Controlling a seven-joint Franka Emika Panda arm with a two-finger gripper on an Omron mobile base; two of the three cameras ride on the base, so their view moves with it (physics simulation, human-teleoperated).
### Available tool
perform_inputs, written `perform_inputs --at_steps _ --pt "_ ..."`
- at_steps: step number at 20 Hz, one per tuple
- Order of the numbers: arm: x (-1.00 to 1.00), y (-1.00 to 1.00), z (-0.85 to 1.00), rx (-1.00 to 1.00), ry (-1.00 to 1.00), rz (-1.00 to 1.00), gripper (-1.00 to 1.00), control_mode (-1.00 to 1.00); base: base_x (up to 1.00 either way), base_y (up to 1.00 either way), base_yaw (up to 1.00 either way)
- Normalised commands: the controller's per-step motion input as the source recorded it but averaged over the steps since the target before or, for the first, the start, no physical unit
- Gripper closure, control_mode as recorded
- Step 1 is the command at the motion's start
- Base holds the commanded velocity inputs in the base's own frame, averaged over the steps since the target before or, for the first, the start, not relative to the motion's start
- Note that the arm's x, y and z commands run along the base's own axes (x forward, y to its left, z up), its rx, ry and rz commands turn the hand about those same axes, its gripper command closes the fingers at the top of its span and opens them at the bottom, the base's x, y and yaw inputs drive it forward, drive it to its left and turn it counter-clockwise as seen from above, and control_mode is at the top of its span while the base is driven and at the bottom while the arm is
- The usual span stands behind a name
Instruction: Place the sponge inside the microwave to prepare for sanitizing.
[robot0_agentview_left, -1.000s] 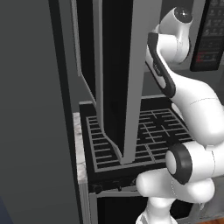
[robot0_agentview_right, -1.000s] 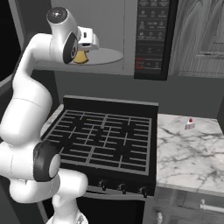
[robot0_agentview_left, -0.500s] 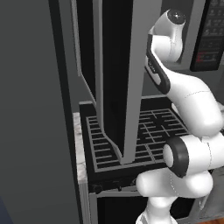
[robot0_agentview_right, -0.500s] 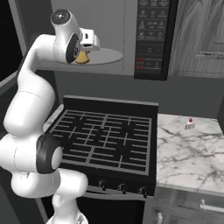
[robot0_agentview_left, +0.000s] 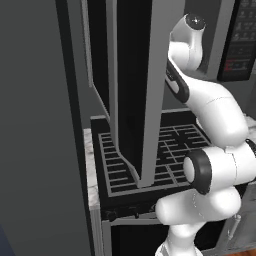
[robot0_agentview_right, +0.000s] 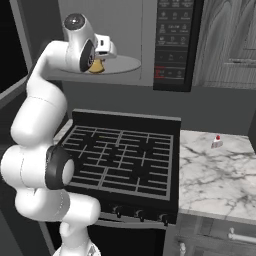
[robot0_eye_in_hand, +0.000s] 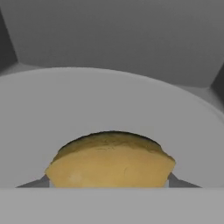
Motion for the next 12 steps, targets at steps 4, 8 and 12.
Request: perform_inputs --at_steps 4,8,12 --pt "0.35 0.0 0.0 0.0 0.06 0.0 1.0 -1.0 0.0 0.0 0.0" --pt "0.38 0.0 0.0 0.0 0.1 0.0 1.0 -1.0 0.0 0.0 0.0" --pt "0.32 0.0 0.0 0.0 0.08 0.0 1.0 -1.0 0.0 0.0 0.0"
